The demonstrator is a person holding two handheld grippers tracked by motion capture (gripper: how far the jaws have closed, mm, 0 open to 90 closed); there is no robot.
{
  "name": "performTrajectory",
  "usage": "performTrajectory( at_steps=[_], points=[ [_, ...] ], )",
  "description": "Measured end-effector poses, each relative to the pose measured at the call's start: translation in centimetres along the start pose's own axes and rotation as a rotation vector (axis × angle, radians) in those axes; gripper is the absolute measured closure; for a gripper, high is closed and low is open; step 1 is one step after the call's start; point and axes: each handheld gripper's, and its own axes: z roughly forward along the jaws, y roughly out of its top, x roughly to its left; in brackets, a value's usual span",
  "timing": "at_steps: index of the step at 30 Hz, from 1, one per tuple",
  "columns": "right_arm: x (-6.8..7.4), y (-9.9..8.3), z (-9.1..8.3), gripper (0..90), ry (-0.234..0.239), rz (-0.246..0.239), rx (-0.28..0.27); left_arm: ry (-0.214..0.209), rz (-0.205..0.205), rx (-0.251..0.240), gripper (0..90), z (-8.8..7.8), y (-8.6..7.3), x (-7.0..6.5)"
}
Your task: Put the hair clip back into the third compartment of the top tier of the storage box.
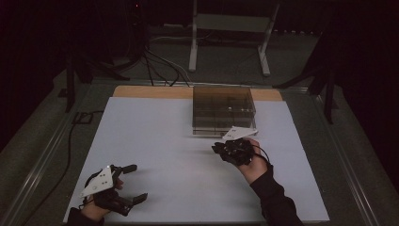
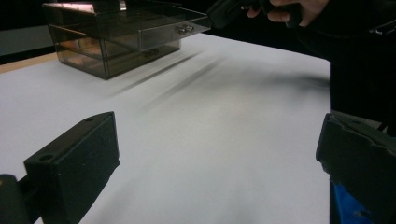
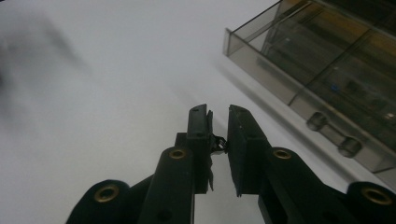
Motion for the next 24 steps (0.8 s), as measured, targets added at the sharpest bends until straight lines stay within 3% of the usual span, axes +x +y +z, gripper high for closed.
performTrajectory(
  at_steps=[24],
  points=[
    [-3.1,0.6,-1.8,79.5,-0.062,0.060,-0.048,0.003,0.001,0.000,0.4,0.0,0.0,0.0]
  ],
)
